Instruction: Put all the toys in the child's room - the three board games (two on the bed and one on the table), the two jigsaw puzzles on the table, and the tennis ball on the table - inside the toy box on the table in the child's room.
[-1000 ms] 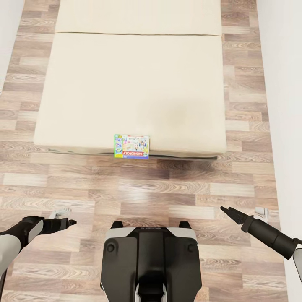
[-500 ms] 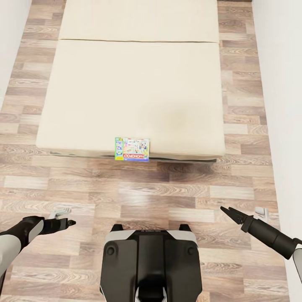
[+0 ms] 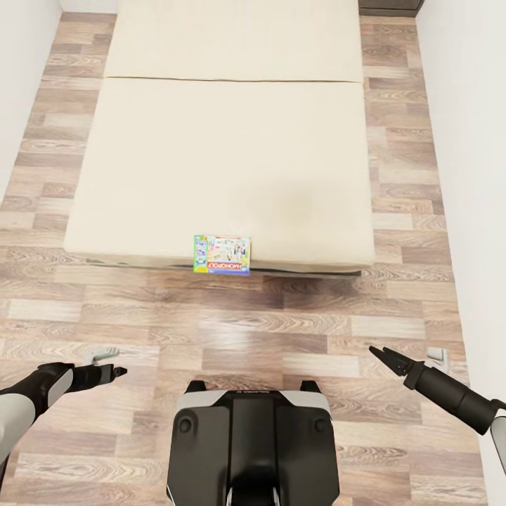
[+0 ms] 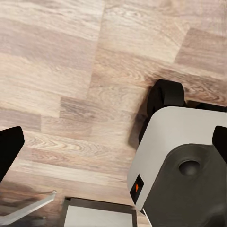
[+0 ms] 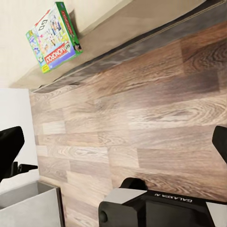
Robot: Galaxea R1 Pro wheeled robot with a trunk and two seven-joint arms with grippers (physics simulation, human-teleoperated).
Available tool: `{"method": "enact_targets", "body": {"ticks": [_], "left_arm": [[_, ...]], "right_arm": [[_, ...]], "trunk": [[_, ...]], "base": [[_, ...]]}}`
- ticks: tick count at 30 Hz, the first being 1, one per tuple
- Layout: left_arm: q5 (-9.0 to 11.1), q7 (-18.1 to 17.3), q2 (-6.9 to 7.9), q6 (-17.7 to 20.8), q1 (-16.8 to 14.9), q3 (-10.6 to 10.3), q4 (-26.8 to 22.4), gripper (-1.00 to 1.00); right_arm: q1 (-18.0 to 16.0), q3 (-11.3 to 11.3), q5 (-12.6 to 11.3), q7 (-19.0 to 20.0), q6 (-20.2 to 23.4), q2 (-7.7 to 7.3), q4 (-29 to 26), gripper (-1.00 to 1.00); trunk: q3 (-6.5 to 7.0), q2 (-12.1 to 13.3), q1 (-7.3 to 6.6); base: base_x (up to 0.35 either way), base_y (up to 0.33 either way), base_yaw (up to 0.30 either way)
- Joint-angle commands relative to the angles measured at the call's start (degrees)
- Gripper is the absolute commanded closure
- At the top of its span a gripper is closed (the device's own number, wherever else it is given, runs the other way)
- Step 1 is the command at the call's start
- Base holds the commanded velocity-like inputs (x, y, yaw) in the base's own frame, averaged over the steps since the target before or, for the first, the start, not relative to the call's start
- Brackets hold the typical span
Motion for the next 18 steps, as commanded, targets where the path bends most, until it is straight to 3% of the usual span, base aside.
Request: {"method": "enact_targets", "body": {"ticks": [1,18], "left_arm": [[0.58,-0.05,0.05,0.23,0.00,-0.46,-0.07,-1.00],[0.57,-0.05,0.03,0.03,0.03,-0.46,-0.06,-1.00]], "right_arm": [[-0.02,0.02,-0.11,0.03,0.35,0.02,0.01,-1.00],[-0.02,0.21,0.12,-0.07,0.35,0.05,0.03,-1.00]], "trunk": [[0.04,-0.08,0.04],[1.67,-0.08,0.04]], "base": [[0.000,0.000,0.000],[0.000,0.000,0.000]]}}
